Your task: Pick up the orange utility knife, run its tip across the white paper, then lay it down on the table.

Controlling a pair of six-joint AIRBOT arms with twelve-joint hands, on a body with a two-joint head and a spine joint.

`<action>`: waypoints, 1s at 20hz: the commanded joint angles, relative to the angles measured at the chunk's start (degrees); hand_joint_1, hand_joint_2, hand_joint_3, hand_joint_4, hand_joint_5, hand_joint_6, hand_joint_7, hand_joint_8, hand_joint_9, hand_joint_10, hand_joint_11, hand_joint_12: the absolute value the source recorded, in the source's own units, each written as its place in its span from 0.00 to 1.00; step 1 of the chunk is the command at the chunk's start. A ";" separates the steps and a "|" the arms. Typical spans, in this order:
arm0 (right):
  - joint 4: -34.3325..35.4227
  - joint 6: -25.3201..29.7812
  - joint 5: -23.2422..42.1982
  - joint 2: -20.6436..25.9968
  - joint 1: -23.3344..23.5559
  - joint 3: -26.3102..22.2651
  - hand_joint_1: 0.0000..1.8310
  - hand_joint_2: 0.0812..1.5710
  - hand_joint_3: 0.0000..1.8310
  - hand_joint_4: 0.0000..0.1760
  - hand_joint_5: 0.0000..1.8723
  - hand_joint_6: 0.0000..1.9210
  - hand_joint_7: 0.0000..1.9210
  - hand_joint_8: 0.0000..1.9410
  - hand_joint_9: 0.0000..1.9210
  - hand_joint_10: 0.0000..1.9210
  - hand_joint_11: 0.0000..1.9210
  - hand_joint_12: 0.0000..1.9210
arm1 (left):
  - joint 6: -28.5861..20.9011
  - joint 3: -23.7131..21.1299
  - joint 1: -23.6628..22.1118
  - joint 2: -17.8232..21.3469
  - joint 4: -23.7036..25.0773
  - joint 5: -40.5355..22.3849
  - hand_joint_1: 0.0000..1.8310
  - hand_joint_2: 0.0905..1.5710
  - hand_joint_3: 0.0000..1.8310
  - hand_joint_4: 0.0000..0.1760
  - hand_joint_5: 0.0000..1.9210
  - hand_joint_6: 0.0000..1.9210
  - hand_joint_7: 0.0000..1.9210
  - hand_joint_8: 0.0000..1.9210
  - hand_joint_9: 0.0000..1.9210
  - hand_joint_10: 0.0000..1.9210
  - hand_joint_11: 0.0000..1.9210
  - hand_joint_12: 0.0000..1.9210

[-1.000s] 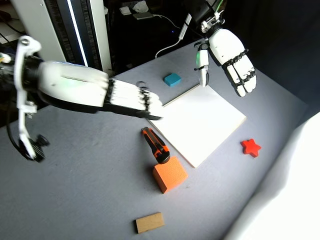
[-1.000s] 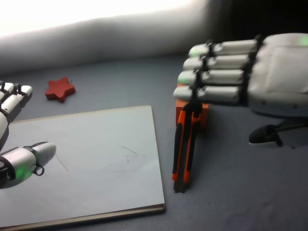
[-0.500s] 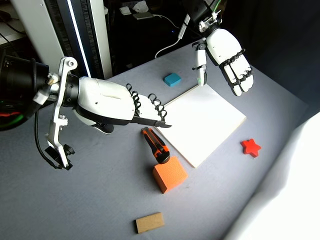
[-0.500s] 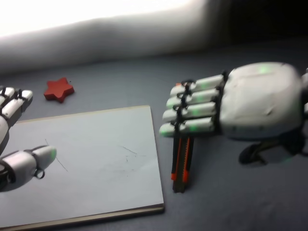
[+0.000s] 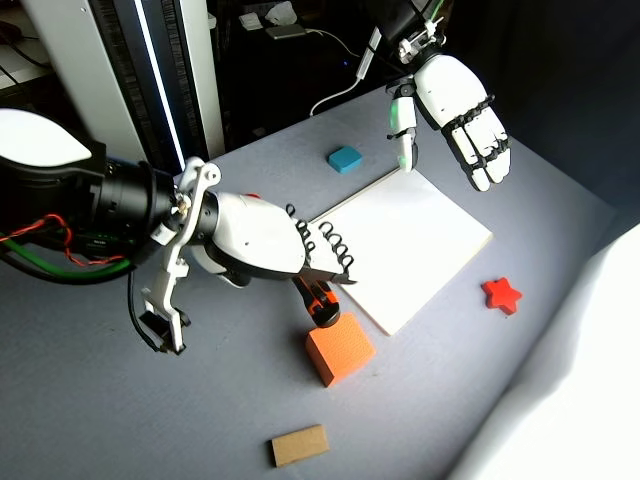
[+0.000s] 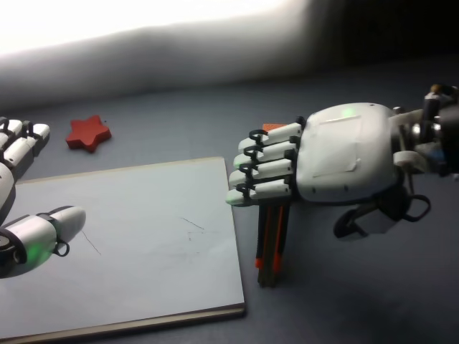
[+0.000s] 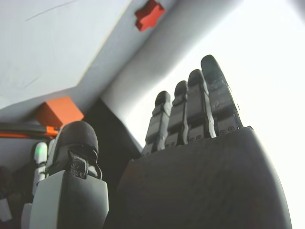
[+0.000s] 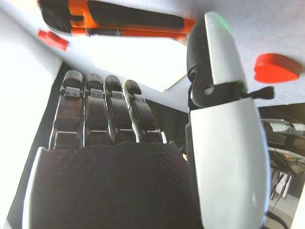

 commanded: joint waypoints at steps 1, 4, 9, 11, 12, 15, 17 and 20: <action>0.61 -0.03 0.21 -0.17 0.62 0.57 0.59 0.64 0.00 0.00 0.00 0.00 0.00 0.00 0.00 0.00 0.00 0.00 | -0.17 0.06 -0.62 -0.02 2.52 -5.89 0.08 0.81 0.00 0.25 0.00 0.00 0.02 0.00 0.04 0.00 0.00 0.24; -1.39 0.00 0.95 -1.43 0.15 2.15 0.59 0.65 0.00 0.00 0.00 0.00 0.00 0.00 0.00 0.00 0.00 0.00 | -0.11 -0.04 -0.83 -0.05 2.03 -5.89 0.09 0.81 0.00 0.28 0.00 0.00 0.01 0.00 0.03 0.00 0.00 0.23; -6.59 4.03 1.70 -4.56 -0.31 5.20 0.61 0.65 0.00 0.00 0.00 0.00 0.00 0.00 0.00 0.00 0.00 0.00 | 0.19 0.57 -1.19 -0.26 1.12 -5.90 0.07 0.81 0.00 0.29 0.00 0.00 0.02 0.00 0.04 0.00 0.00 0.28; -6.58 4.30 0.86 -5.96 -0.58 6.41 0.59 0.65 0.00 0.00 0.00 0.00 0.00 0.00 0.00 0.00 0.00 0.00 | 0.19 0.70 -1.37 -0.29 1.12 -5.90 0.09 0.81 0.00 0.27 0.00 0.00 0.03 0.00 0.05 0.01 0.00 0.32; -6.58 4.33 0.75 -6.61 -0.71 6.95 0.56 0.66 0.00 0.00 0.00 0.00 0.00 0.00 0.00 0.00 0.00 0.00 | 0.20 0.70 -1.44 -0.31 1.12 -5.90 0.09 0.81 0.00 0.29 0.00 0.00 0.03 0.00 0.06 0.00 0.00 0.31; -6.58 4.35 0.25 -8.88 -1.17 8.77 0.57 0.67 0.00 0.00 0.00 0.00 0.00 0.00 0.00 0.00 0.00 0.00 | 0.23 0.67 -1.53 -0.37 1.12 -5.90 0.08 0.81 0.00 0.29 0.00 0.00 0.01 0.00 0.04 0.00 0.00 0.28; -6.58 4.34 -0.13 -10.15 -1.44 9.94 0.57 0.67 0.00 0.00 0.00 0.00 0.00 0.00 0.00 0.00 0.00 0.00 | 0.33 0.65 -1.54 -0.40 1.12 -5.90 0.08 0.81 0.00 0.30 0.00 0.00 0.02 0.00 0.05 0.00 0.00 0.33; -6.57 4.33 -0.55 -12.10 -1.94 11.98 0.58 0.68 0.01 0.00 0.00 0.00 0.00 0.00 0.00 0.00 0.00 0.00 | 0.59 0.77 -1.72 -0.47 1.11 -5.90 0.09 0.81 0.00 0.29 0.00 0.00 0.04 0.01 0.07 0.01 0.00 0.34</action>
